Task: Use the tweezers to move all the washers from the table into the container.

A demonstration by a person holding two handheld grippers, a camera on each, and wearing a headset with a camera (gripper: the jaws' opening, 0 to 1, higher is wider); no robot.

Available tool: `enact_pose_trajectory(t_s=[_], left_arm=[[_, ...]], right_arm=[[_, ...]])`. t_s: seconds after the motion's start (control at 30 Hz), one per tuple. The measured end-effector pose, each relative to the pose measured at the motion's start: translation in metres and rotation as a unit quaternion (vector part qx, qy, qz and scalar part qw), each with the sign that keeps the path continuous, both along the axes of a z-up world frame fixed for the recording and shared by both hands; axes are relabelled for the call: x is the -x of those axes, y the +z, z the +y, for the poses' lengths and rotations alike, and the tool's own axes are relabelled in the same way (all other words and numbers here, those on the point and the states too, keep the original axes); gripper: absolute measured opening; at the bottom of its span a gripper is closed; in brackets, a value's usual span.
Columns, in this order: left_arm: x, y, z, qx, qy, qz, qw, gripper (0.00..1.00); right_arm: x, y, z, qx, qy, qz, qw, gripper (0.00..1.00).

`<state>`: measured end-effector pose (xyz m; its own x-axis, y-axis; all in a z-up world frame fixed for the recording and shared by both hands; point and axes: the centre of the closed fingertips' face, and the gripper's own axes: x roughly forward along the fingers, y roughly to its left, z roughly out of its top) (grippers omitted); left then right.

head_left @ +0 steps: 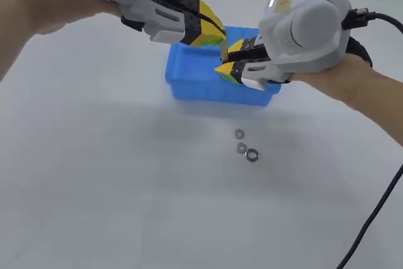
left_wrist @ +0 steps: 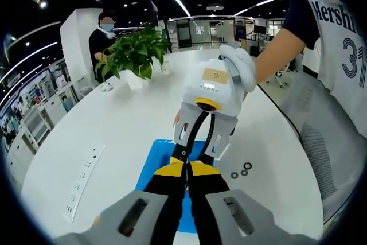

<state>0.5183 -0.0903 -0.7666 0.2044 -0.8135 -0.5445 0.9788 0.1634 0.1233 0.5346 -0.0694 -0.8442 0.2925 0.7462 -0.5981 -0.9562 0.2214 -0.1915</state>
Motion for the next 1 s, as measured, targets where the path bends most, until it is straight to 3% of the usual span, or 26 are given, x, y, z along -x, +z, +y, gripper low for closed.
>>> enact_pose_trajectory(t_s=[0.17, 0.27, 0.37, 0.5, 0.77, 1.0], left_arm=[[0.004, 0.012, -0.002, 0.001, -0.004, -0.010, 0.9999, 0.05], [0.010, 0.025, -0.004, 0.004, -0.009, -0.023, 0.9997, 0.05], [0.019, 0.038, -0.003, -0.001, -0.017, -0.041, 0.9990, 0.05], [0.037, 0.050, -0.002, -0.007, -0.027, -0.051, 0.9983, 0.05], [0.074, 0.061, -0.006, -0.011, -0.045, -0.046, 0.9978, 0.05], [0.103, 0.053, -0.017, 0.001, -0.052, -0.029, 0.9982, 0.05]], right_arm=[[0.003, 0.012, 0.000, -0.004, 0.001, -0.013, 0.9999, 0.12], [0.006, 0.027, 0.001, -0.015, -0.002, -0.023, 0.9996, 0.12], [0.013, 0.040, 0.000, -0.025, -0.002, -0.031, 0.9992, 0.12], [0.030, 0.054, 0.001, -0.028, 0.008, -0.045, 0.9986, 0.13], [0.068, 0.064, -0.001, -0.031, 0.019, -0.052, 0.9980, 0.12], [0.096, 0.055, -0.014, -0.024, 0.016, -0.037, 0.9989, 0.12]])
